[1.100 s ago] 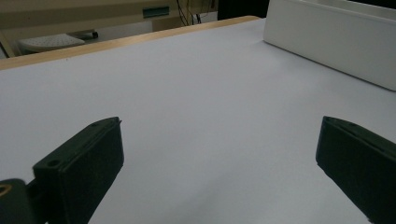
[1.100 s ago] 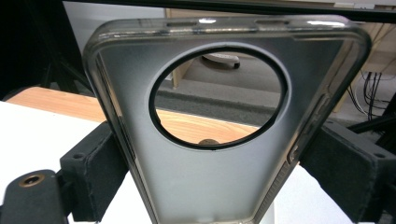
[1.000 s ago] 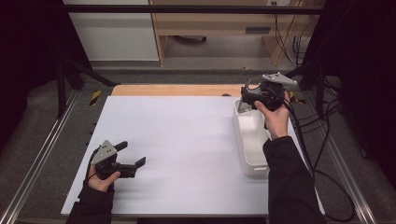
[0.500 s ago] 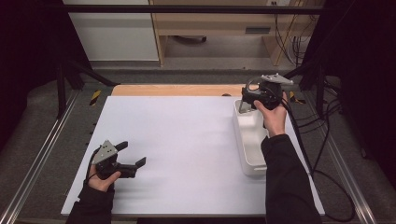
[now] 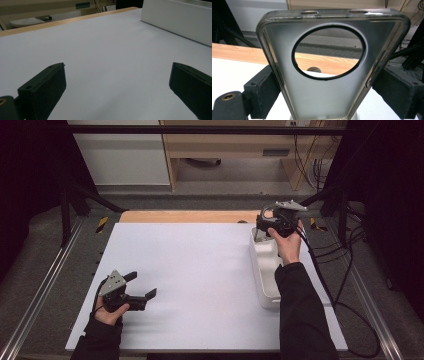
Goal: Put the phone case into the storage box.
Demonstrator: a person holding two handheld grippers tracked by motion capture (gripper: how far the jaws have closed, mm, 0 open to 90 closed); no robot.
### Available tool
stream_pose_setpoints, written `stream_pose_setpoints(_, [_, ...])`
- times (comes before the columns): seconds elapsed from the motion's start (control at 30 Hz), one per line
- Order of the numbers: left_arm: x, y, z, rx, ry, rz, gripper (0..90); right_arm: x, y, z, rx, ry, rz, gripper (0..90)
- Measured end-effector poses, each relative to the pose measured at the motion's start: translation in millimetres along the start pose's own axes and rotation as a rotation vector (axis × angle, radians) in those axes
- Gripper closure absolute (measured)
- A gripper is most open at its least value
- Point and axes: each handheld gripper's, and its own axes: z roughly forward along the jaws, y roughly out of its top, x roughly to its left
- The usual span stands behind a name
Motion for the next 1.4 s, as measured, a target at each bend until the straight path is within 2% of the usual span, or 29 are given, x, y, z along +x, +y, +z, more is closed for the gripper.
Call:
stream_pose_setpoints(0.73, [-0.4,-0.6,1.3,0.009,-0.003,0.005,0.4,1.7,-19.2,24.9,0.045,-0.027,-0.005,11.4])
stream_pose_setpoints(1.4, [-0.6,-1.1,2.3,0.013,-0.003,0.008,0.4,0.7,-31.5,35.7,0.065,-0.031,0.007,11.4])
